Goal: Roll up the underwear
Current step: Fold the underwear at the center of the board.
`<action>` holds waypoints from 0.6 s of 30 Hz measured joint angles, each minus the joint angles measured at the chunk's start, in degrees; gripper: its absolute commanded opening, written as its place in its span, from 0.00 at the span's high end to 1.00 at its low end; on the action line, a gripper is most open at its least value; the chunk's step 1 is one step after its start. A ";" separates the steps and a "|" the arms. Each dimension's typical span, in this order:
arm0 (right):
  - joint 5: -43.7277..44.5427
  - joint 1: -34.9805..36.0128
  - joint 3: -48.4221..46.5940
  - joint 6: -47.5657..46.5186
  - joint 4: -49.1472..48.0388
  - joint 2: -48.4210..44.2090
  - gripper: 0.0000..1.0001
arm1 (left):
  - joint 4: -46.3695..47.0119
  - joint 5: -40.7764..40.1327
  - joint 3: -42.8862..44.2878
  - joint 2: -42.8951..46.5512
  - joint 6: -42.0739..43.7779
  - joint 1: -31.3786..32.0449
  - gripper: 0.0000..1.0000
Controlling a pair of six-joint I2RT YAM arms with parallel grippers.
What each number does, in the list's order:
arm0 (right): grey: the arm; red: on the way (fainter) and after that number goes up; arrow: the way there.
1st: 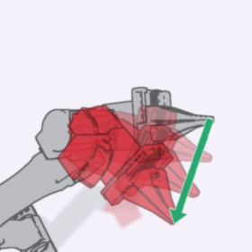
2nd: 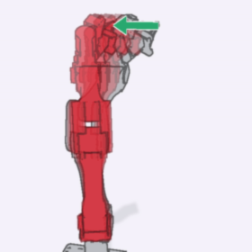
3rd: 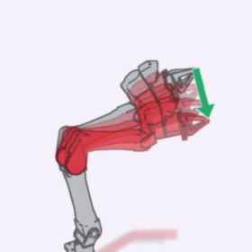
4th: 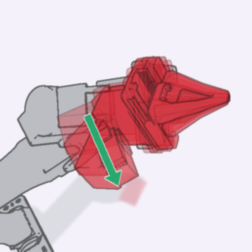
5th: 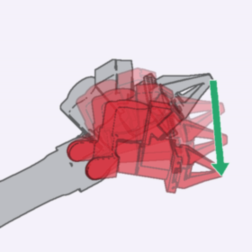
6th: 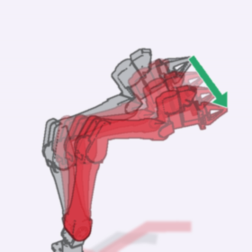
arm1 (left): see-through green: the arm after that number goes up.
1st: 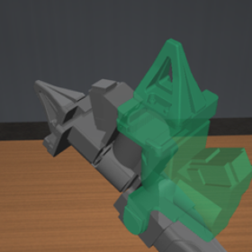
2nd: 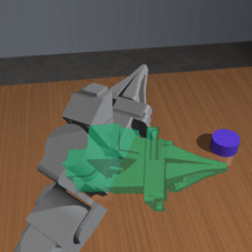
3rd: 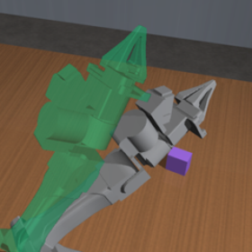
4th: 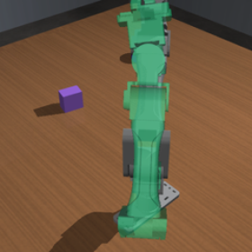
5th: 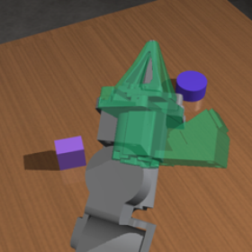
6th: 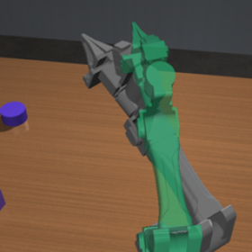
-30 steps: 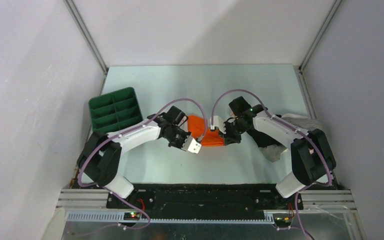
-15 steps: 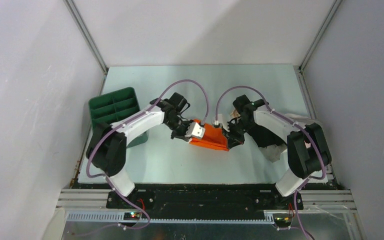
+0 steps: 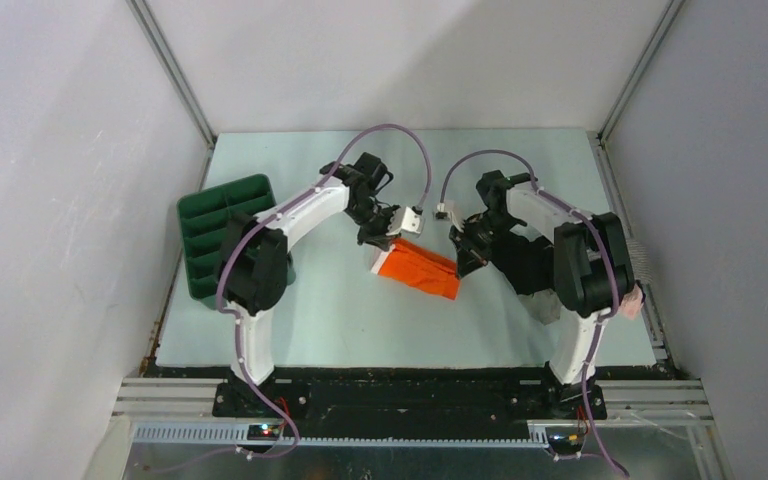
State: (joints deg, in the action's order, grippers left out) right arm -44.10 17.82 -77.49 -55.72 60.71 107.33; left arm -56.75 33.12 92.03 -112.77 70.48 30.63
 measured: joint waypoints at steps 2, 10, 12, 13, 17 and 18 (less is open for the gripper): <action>-0.26 -0.55 -2.16 1.11 0.37 2.32 1.00 | -0.15 -0.46 2.16 -1.81 -0.09 -0.48 1.00; -0.39 -2.78 -10.84 5.66 2.05 11.21 1.00 | -0.76 -1.95 7.85 -6.84 -3.21 -1.68 1.00; -0.37 -3.34 -12.13 6.47 2.25 12.52 1.00 | -0.07 -2.60 8.15 -7.52 -4.61 -1.68 1.00; -0.37 -3.54 -12.57 6.80 2.32 13.03 1.00 | 0.26 -2.86 8.26 -7.72 -5.14 -1.68 1.00; -0.37 -4.04 -13.38 8.13 2.80 14.45 1.00 | 1.84 -4.20 9.81 -9.20 -7.76 -1.66 1.00; -0.35 -4.09 -13.51 8.39 2.97 14.84 1.00 | 2.32 -4.48 10.34 -9.57 -8.48 -1.66 1.00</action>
State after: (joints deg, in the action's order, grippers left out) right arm -44.45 13.74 -91.00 -47.33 63.68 122.17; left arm -54.43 28.64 102.37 -122.34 62.00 28.97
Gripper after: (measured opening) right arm 0.020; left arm 0.009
